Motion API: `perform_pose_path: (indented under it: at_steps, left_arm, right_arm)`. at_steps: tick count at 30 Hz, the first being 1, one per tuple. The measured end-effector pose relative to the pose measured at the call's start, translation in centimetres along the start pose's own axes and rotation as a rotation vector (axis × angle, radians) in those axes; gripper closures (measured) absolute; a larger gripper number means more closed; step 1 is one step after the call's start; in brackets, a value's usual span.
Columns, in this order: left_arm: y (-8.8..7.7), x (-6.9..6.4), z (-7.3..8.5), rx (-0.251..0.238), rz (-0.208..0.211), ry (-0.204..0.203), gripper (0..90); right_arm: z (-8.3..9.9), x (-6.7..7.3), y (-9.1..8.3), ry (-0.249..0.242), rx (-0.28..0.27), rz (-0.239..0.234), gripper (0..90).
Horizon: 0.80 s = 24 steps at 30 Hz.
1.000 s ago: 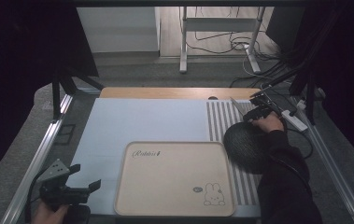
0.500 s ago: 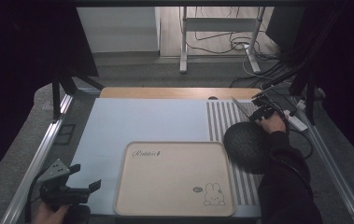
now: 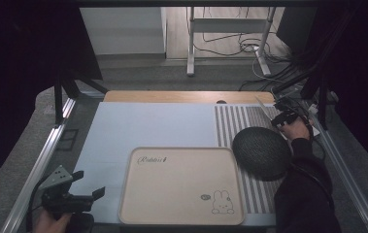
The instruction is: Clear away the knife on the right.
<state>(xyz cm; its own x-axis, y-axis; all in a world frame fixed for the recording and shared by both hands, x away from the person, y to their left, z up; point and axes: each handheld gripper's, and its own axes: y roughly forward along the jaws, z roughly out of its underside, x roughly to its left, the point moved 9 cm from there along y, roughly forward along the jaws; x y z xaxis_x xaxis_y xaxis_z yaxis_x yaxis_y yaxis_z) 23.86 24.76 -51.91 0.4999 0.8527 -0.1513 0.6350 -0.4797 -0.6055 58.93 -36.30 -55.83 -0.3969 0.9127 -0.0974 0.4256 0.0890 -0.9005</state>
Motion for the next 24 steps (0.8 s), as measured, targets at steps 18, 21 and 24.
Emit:
perform_pose_path:
  at_steps: [18,21,24]
  left_arm:
    - [0.1,0.0,-0.1,-0.001,0.001,0.001,1.4]
    - [0.0,0.0,-0.1,-0.001,0.001,0.0,1.4]
    - [0.0,0.0,-0.1,-0.001,0.001,0.002,1.4]
  right_arm:
    - [0.8,2.0,-4.4,-0.012,-0.067,-0.068,80.3]
    - [0.9,3.3,-4.9,-0.018,-0.066,-0.089,80.3]
    - [1.2,4.8,-5.3,-0.047,-0.069,-0.106,80.3]
